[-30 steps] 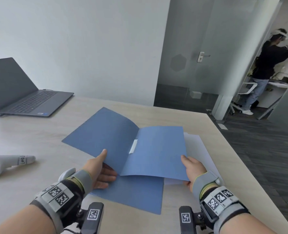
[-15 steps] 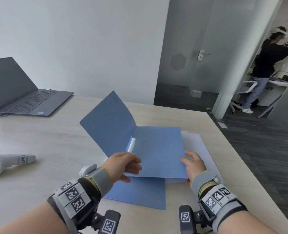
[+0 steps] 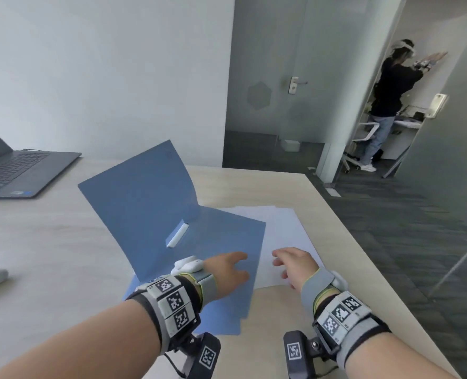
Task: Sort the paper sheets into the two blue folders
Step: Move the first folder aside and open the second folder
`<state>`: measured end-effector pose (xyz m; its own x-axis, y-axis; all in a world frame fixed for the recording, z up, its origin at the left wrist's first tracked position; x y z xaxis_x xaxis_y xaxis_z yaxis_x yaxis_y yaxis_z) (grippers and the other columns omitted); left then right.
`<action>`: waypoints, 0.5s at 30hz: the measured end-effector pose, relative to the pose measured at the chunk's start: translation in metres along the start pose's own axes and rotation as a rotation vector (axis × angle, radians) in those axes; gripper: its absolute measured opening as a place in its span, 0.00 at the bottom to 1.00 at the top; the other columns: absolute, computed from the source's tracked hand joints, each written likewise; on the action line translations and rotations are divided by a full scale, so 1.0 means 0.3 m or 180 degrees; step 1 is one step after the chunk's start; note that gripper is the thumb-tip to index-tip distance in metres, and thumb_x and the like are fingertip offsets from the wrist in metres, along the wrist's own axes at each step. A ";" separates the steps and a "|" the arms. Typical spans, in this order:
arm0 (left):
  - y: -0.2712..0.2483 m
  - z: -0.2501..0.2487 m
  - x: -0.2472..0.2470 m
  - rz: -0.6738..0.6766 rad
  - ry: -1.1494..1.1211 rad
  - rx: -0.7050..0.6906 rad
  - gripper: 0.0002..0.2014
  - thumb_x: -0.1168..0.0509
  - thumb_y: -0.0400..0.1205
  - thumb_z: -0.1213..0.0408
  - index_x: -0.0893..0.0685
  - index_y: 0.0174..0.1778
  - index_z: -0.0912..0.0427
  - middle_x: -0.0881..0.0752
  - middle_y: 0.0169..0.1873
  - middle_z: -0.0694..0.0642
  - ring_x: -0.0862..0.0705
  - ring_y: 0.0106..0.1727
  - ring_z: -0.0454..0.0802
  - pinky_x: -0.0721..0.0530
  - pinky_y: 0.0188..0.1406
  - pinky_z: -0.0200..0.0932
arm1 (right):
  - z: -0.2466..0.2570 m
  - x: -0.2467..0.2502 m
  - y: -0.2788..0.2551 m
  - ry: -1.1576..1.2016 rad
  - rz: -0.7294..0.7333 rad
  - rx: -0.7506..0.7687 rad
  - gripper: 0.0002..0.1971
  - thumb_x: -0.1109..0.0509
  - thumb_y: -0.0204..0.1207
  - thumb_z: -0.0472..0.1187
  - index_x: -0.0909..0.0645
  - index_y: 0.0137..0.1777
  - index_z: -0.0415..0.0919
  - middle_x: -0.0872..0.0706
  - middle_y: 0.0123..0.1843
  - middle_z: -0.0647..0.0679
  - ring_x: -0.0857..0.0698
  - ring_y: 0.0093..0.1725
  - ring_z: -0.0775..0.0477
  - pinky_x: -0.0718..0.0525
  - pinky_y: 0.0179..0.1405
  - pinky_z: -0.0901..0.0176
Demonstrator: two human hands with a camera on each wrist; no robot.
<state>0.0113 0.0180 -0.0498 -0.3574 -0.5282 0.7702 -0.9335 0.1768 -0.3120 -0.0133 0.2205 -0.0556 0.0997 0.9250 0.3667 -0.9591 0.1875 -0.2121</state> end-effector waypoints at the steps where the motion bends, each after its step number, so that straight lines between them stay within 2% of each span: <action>1: 0.014 0.000 -0.023 0.0096 0.0197 0.0052 0.32 0.42 0.75 0.36 0.33 0.79 0.28 0.28 0.82 0.47 0.20 0.75 0.52 0.22 0.73 0.48 | 0.000 0.030 0.011 -0.0141 -0.0074 0.0086 0.07 0.33 0.78 0.46 0.14 0.43 0.51 0.10 0.46 0.50 0.17 0.38 0.45 0.19 0.41 0.55; 2: 0.025 0.009 -0.043 0.0173 0.0385 0.0104 0.32 0.43 0.75 0.35 0.32 0.79 0.29 0.29 0.82 0.46 0.23 0.77 0.53 0.24 0.76 0.51 | -0.001 0.055 0.019 -0.0302 -0.0100 0.0148 0.07 0.33 0.77 0.46 0.14 0.41 0.52 0.10 0.45 0.51 0.15 0.43 0.44 0.18 0.48 0.54; 4: 0.044 0.018 -0.070 0.0300 0.0669 0.0108 0.28 0.44 0.81 0.42 0.29 0.79 0.38 0.29 0.81 0.46 0.33 0.84 0.59 0.32 0.81 0.55 | -0.011 0.079 0.029 -0.0617 0.0022 0.0184 0.08 0.34 0.78 0.47 0.13 0.47 0.51 0.10 0.48 0.50 0.14 0.52 0.44 0.20 0.54 0.55; 6: 0.046 0.027 -0.055 0.0236 0.0807 0.0116 0.28 0.45 0.82 0.45 0.28 0.79 0.42 0.30 0.81 0.47 0.42 0.87 0.65 0.37 0.83 0.58 | -0.034 0.079 0.027 -0.0907 0.0285 0.0106 0.12 0.36 0.79 0.48 0.14 0.57 0.49 0.12 0.53 0.49 0.16 0.56 0.45 0.23 0.55 0.58; 7: 0.045 0.043 -0.039 0.0198 0.0778 0.0208 0.28 0.45 0.82 0.45 0.30 0.81 0.42 0.32 0.83 0.48 0.46 0.88 0.66 0.39 0.84 0.60 | -0.041 0.077 0.024 -0.1037 0.0385 0.0066 0.14 0.36 0.79 0.49 0.14 0.58 0.48 0.13 0.54 0.49 0.17 0.58 0.46 0.24 0.55 0.58; 9: 0.057 0.076 -0.007 0.0143 0.0714 0.0377 0.29 0.45 0.84 0.45 0.33 0.83 0.43 0.35 0.85 0.49 0.50 0.89 0.65 0.42 0.84 0.60 | -0.052 0.089 0.024 -0.1181 0.0426 0.0028 0.13 0.37 0.78 0.49 0.14 0.55 0.49 0.11 0.56 0.48 0.16 0.59 0.45 0.23 0.55 0.57; 11: 0.071 0.111 0.028 0.0097 0.0811 0.0541 0.29 0.45 0.84 0.45 0.32 0.82 0.45 0.34 0.85 0.51 0.44 0.87 0.66 0.37 0.79 0.58 | -0.065 0.112 0.031 -0.1293 0.0351 0.0025 0.10 0.37 0.76 0.50 0.15 0.46 0.50 0.10 0.51 0.48 0.15 0.55 0.43 0.20 0.54 0.55; 12: 0.069 0.114 0.047 0.0051 0.0850 0.0570 0.28 0.44 0.82 0.44 0.29 0.79 0.47 0.30 0.81 0.53 0.38 0.84 0.66 0.32 0.73 0.55 | -0.073 0.128 0.034 -0.1343 0.0293 0.0034 0.10 0.37 0.75 0.50 0.15 0.42 0.50 0.10 0.48 0.48 0.14 0.52 0.42 0.18 0.54 0.54; 14: 0.072 0.124 0.068 -0.0079 0.0841 0.0563 0.24 0.44 0.80 0.45 0.24 0.70 0.50 0.21 0.68 0.52 0.26 0.72 0.60 0.31 0.59 0.49 | -0.087 0.162 0.036 -0.1430 0.0159 0.0018 0.11 0.37 0.72 0.52 0.15 0.41 0.49 0.10 0.45 0.47 0.13 0.50 0.41 0.15 0.55 0.51; 15: 0.058 0.122 0.071 -0.0102 0.0924 0.0586 0.21 0.45 0.82 0.45 0.25 0.68 0.49 0.20 0.62 0.49 0.25 0.68 0.56 0.32 0.57 0.46 | -0.087 0.176 0.032 -0.1476 0.0105 0.0009 0.12 0.37 0.72 0.52 0.14 0.42 0.48 0.09 0.45 0.47 0.12 0.51 0.40 0.15 0.54 0.50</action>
<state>-0.0114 -0.0205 -0.0590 -0.3459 -0.2681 0.8992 -0.9330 -0.0028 -0.3597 -0.0104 0.2798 -0.0617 -0.0594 0.6849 0.7262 -0.9605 0.1589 -0.2284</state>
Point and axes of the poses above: each hand's wrist, its own y-axis towards the middle knuckle, its own x-axis out of the back of the hand, z = x × y, the point moved 10 cm from there along y, towards the middle knuckle
